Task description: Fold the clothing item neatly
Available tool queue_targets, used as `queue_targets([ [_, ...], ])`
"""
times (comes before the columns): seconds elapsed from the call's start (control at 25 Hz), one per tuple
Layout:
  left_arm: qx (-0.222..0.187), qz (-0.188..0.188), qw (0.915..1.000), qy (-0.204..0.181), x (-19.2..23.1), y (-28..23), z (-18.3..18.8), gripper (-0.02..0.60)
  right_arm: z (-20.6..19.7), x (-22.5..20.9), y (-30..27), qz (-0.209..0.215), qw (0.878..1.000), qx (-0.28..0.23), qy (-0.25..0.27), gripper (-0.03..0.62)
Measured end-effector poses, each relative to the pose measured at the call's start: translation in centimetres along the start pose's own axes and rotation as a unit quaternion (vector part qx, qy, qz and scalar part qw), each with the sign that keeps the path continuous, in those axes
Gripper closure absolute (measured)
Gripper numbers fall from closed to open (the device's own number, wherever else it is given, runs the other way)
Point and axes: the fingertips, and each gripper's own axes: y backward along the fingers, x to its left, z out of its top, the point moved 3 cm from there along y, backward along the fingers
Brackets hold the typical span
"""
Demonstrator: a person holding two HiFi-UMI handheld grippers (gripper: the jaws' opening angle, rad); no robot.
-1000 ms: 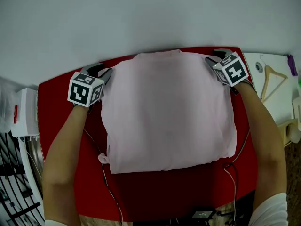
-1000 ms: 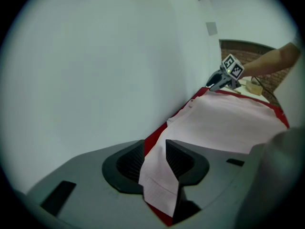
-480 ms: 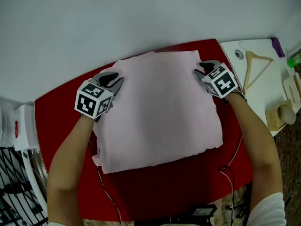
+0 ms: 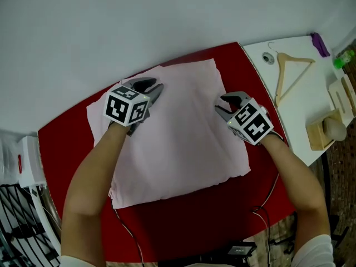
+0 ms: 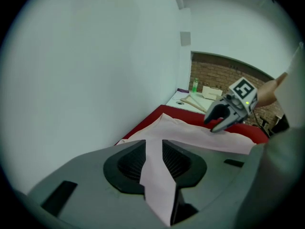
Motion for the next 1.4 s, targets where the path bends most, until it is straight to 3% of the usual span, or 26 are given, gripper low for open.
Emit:
queue_targets([
  [0.32,0.02,-0.005,0.9996,-0.02,-0.7,-8.3,4.3,0.493,-2.8,5.0,4.5,0.045,0.999,-0.025,-0.013,0.465],
  [0.52,0.061,-0.025,0.9948,-0.078,-2.4,-12.9,5.7,0.494,-4.2,8.7,6.8,0.066,0.997,-0.025,0.007,0.474],
  [0.6,0.085,-0.049,0.9884,-0.116,-3.7,-14.3,5.8,0.499,-4.4,10.1,7.5,0.073,0.997,-0.029,0.015,0.51],
  [0.68,0.113,-0.081,0.9793,-0.147,-4.9,-15.3,5.7,0.564,-4.6,11.4,8.1,0.082,0.996,-0.032,0.02,0.554],
  [0.8,0.163,-0.122,0.9657,-0.161,-6.0,-16.5,5.1,0.577,-5.0,13.0,8.7,0.108,0.994,-0.023,0.005,0.568],
  [1.0,0.218,-0.119,0.9499,-0.19,-5.9,-18.7,4.0,0.577,-7.6,14.7,8.7,0.129,0.991,0.029,-0.029,0.577],
  [1.16,0.223,-0.112,0.9485,-0.195,-5.5,-19.5,4.7,0.577,-10.4,15.5,7.9,0.127,0.988,0.078,-0.046,0.579],
  [1.4,0.228,-0.112,0.9502,-0.181,-5.1,-20.1,5.2,0.575,-11.4,16.2,7.7,0.108,0.99,0.08,-0.048,0.58],
])
